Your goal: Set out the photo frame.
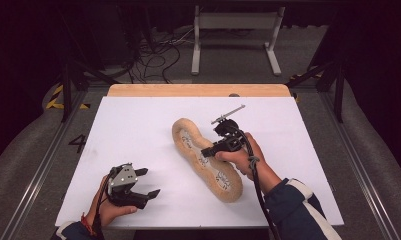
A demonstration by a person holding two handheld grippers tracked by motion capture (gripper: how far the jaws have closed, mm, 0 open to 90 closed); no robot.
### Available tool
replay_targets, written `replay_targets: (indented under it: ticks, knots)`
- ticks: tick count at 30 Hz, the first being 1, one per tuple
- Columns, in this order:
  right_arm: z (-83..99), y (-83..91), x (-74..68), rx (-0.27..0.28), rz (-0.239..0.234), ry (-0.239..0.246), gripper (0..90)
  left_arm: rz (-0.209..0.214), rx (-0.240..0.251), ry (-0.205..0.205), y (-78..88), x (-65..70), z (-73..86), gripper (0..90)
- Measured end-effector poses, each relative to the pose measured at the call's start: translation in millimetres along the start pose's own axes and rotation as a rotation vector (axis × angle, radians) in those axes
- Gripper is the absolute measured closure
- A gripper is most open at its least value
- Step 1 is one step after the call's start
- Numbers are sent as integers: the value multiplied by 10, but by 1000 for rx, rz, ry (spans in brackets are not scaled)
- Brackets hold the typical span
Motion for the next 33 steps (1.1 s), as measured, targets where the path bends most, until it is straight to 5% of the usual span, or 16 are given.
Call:
replay_targets:
  ticks: [7, 15, 20, 22, 33]
  knots:
    - [0, -29, -117, -59, -14, 143, 656, -9, 26, 21, 7, -41, -44, 167]
    - [-11, -57, -146, -89, 3, 239, 643, -32, 40, 48, -110, -151, -225, 141]
    - [2, -17, -179, -41, 25, 254, 466, -34, 72, 82, -199, -252, -434, 147]
    - [40, 9, -198, -34, 80, 267, 452, -55, 71, 64, -232, -285, -502, 151]
    - [474, 156, -174, 131, 188, 273, 399, -74, 43, 76, -478, -470, -653, 149]
Point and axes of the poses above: each handheld gripper's, and its own axes: y roughly backward along the jaws, z roughly out of its underside, x roughly to its right, the point moved 4 cm from there along -y, roughly forward along the jaws, and after that the axes turned 12 degrees about -x, right-handed, at the moved point
